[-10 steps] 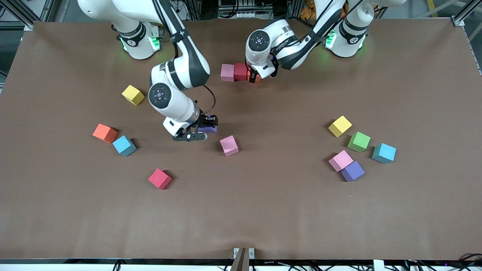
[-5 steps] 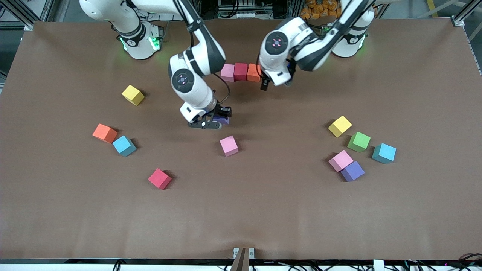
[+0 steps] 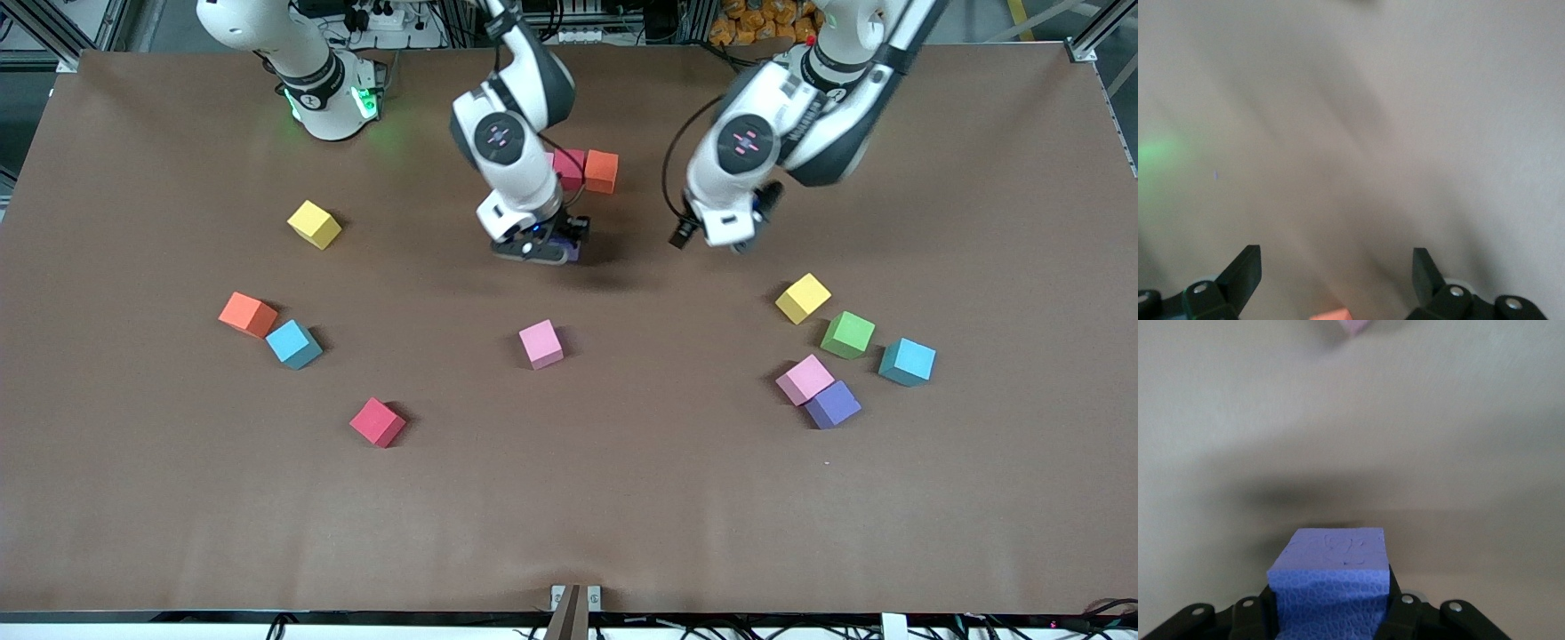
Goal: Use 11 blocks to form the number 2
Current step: 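Release the orange cube with the left gripper while the right gripper carries purple, then grasp the yellow cube with the left gripper while the right gripper lowers purple, then release the purple cube with the right gripper and move to the lilac cube, then grasp the lilac cube with the right gripper while the left gripper lifts yellow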
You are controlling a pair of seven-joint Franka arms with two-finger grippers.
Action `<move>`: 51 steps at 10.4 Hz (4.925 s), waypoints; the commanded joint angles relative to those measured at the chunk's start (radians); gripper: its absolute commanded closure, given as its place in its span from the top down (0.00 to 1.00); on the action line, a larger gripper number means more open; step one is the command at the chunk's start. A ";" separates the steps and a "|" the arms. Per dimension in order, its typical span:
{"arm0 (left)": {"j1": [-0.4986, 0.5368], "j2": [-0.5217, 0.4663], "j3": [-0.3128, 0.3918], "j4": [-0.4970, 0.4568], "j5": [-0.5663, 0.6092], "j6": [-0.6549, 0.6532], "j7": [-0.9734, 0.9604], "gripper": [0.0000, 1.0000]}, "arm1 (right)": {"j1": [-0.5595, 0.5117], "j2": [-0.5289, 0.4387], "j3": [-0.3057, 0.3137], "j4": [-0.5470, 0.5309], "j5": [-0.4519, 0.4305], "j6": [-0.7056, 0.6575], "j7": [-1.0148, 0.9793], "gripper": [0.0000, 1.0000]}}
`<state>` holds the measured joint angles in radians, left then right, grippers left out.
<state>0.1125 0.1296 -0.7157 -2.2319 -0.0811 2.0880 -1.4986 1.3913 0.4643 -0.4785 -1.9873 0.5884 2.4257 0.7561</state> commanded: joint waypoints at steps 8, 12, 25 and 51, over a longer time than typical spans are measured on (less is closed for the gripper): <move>0.101 -0.114 0.244 -0.021 0.116 -0.059 0.776 1.00 | 0.186 0.089 -0.015 0.001 -0.001 0.059 0.224 0.14; 0.098 -0.137 0.350 -0.025 0.116 -0.054 1.399 1.00 | 0.201 0.120 -0.014 0.022 -0.001 0.064 0.255 0.14; 0.030 -0.137 0.334 -0.221 0.147 0.234 2.198 1.00 | 0.212 0.148 -0.003 0.044 -0.022 0.064 0.227 0.33; 0.030 0.097 0.351 -0.233 0.442 0.544 1.796 1.00 | -0.153 0.263 -0.105 0.229 -0.085 0.199 -0.616 1.00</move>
<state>0.1441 0.2092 -0.3708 -2.4753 0.3291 2.6160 0.3229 1.2915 0.6934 -0.6392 -1.7988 0.5064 2.5960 0.1758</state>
